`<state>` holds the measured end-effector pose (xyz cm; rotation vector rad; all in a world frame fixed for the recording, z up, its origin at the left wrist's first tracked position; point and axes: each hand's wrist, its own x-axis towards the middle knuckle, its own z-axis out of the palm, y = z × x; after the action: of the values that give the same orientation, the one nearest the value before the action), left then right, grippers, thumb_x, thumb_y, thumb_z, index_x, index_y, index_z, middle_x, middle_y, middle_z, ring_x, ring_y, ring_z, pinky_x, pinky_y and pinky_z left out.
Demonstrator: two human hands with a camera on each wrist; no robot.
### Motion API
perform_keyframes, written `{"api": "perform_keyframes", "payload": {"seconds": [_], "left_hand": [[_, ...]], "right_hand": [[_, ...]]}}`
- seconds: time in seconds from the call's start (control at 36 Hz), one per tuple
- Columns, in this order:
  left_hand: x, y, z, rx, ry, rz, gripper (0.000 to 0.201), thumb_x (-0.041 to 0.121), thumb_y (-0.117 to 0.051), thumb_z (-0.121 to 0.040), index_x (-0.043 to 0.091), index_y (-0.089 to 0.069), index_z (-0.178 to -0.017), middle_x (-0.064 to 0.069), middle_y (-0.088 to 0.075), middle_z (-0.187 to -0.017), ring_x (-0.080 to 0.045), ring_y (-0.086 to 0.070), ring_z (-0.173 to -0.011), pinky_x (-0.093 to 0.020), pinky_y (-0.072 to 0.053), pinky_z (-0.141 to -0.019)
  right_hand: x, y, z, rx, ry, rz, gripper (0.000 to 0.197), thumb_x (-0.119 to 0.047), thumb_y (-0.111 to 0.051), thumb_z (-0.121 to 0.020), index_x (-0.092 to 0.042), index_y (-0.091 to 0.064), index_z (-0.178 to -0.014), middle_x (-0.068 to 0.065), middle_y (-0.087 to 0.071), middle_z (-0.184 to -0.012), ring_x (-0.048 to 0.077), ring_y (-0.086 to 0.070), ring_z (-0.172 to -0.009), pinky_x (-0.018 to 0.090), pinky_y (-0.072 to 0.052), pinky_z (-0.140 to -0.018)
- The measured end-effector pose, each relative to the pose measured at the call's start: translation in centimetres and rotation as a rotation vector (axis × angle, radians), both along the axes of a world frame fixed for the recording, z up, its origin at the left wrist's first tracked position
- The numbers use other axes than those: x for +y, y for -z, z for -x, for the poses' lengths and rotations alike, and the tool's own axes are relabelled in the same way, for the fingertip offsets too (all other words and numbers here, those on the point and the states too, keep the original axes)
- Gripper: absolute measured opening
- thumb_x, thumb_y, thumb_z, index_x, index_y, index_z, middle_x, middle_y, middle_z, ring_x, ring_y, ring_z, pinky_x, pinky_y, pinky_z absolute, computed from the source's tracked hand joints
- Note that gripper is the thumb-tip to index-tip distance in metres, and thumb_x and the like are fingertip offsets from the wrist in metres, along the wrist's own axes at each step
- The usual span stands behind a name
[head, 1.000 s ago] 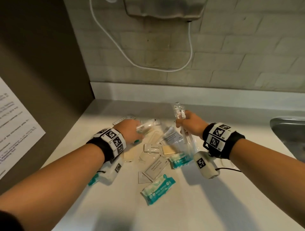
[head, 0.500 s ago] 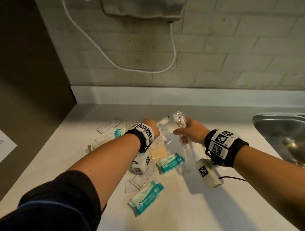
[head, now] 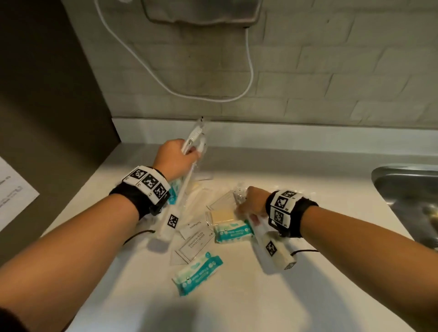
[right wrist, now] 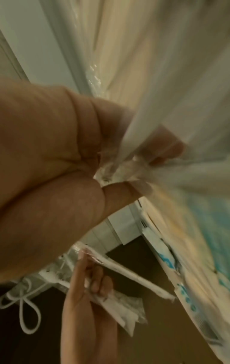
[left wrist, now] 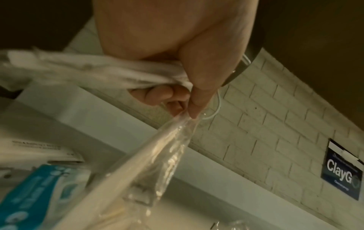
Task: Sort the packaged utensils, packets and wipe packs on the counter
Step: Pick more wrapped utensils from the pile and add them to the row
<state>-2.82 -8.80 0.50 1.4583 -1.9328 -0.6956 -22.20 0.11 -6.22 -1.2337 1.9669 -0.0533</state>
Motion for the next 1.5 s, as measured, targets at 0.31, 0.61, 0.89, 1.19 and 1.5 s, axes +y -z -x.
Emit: {"api": "perform_keyframes", "payload": {"seconds": [0.31, 0.61, 0.89, 1.19, 1.5], "left_hand": [[3.6, 2.9, -4.2, -0.039, 0.068, -0.171, 0.015, 0.024, -0.068, -0.089, 0.01, -0.069, -0.091, -0.005, -0.068, -0.084, -0.019, -0.063, -0.073, -0.032, -0.055, -0.067], [3.1, 3.0, -6.6, 0.012, 0.003, -0.187, 0.01, 0.02, -0.07, -0.088, 0.01, -0.069, -0.086, -0.004, -0.07, -0.084, -0.018, -0.065, -0.073, -0.018, -0.043, -0.055], [2.8, 2.3, -2.3, 0.032, 0.109, -0.147, 0.019, 0.028, -0.077, -0.081, 0.013, -0.068, -0.091, 0.0, -0.064, -0.076, -0.013, -0.056, -0.062, -0.023, -0.046, -0.057], [1.5, 1.8, 4.6, -0.017, 0.258, -0.142, 0.017, 0.026, -0.077, -0.08, 0.012, -0.066, -0.077, 0.001, -0.061, -0.069, -0.014, -0.057, -0.062, -0.024, -0.046, -0.063], [2.4, 4.8, 9.4, -0.151, 0.309, -0.335, 0.037, 0.04, -0.068, -0.087, 0.007, -0.067, -0.105, -0.006, -0.074, -0.091, -0.017, -0.066, -0.071, -0.026, -0.046, -0.059]], "right_hand": [[-1.5, 0.7, -4.5, -0.045, -0.103, 0.074, 0.064, -0.017, -0.076, -0.072, -0.015, -0.039, -0.125, 0.004, -0.063, -0.086, 0.02, -0.058, -0.065, 0.032, -0.054, -0.061], [-3.7, 0.2, -8.9, -0.2, -0.05, 0.188, 0.06, -0.012, -0.072, -0.077, -0.008, -0.044, -0.13, 0.015, -0.064, -0.111, 0.029, -0.067, -0.087, 0.04, -0.06, -0.074], [-2.9, -0.6, -1.7, -0.113, 0.21, 0.292, 0.065, -0.034, -0.075, -0.079, -0.001, -0.047, -0.128, 0.012, -0.07, -0.093, 0.027, -0.07, -0.081, 0.038, -0.059, -0.075], [-1.4, -0.3, 2.6, -0.028, 0.325, 0.376, 0.083, -0.008, -0.075, -0.076, -0.007, -0.027, -0.144, 0.018, -0.054, -0.131, 0.034, -0.059, -0.113, 0.038, -0.053, -0.092], [1.3, -1.5, 3.7, 0.018, 0.176, 0.5, 0.061, -0.023, -0.065, -0.089, -0.008, -0.038, -0.142, 0.012, -0.051, -0.139, 0.026, -0.052, -0.124, 0.024, -0.038, -0.09]]}}
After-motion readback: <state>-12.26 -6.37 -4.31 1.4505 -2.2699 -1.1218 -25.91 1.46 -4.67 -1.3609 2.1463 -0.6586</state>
